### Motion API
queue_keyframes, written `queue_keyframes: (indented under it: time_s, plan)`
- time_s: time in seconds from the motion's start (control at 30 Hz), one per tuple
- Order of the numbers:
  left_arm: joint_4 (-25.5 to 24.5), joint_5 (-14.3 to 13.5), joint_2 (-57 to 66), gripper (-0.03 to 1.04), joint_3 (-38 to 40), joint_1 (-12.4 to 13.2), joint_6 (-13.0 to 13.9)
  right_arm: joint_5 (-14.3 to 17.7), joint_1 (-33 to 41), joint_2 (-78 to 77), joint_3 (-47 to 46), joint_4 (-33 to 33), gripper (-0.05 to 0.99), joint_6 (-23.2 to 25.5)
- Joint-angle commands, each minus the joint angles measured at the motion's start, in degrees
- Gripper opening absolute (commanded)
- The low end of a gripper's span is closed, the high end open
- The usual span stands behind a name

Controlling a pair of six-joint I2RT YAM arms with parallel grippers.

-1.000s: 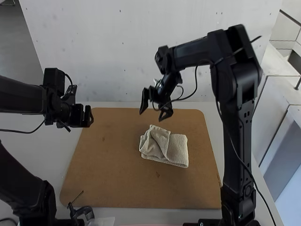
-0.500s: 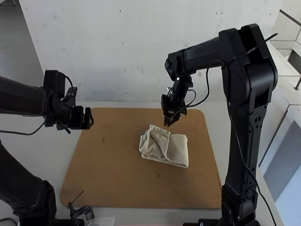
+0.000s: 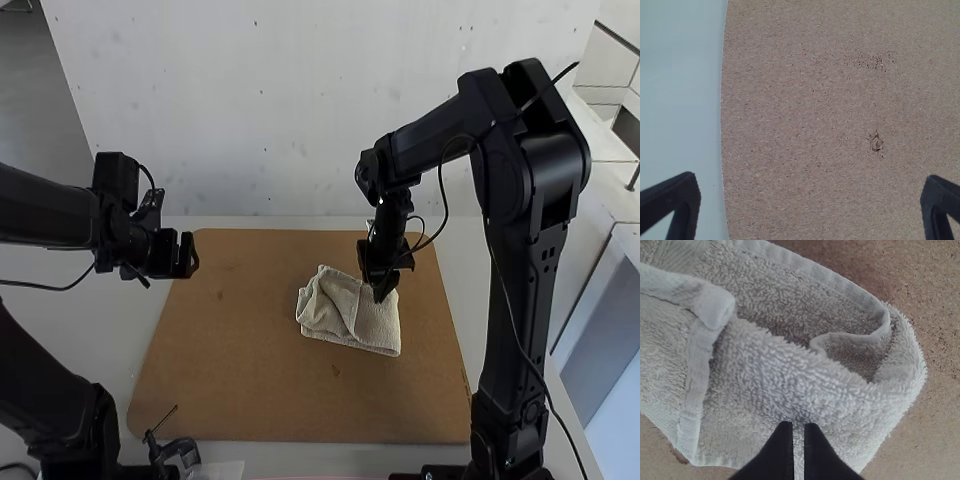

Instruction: Fold the towel.

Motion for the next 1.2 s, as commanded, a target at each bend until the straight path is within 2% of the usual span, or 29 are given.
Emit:
queue_keyframes:
  time_s: [0.0, 0.4, 0.53, 0.8, 1.07, 1.17]
  plan:
    - [0.31, 0.64, -1.55, 0.99, -0.14, 0.78, 0.75, 1.67, -1.04, -1.46, -0.6, 1.59, 0.02, -0.66]
    - [0.31, 0.64, -1.63, 0.99, -0.32, 1.39, 0.92, -0.79, 1.86, 1.96, 2.48, 3.7, 0.02, 1.18]
    - [0.22, 0.73, -1.9, 0.99, -0.32, 1.83, 1.36, -2.81, 3.97, 4.07, 3.8, 4.14, 0.02, 2.5]
    - [0.22, 1.96, -2.78, 0.99, -0.85, 3.68, 2.33, -4.75, 8.63, 7.41, 6.0, 5.64, 0.02, 5.32]
    - [0.22, 2.04, -2.95, 0.99, -1.64, 4.03, 3.03, -8.35, 11.7, 7.33, 7.4, 6.52, 0.02, 6.72]
    - [0.31, 2.04, -2.95, 0.99, -1.64, 4.03, 3.03, -8.79, 12.58, 6.45, 7.67, 6.43, 0.02, 6.99]
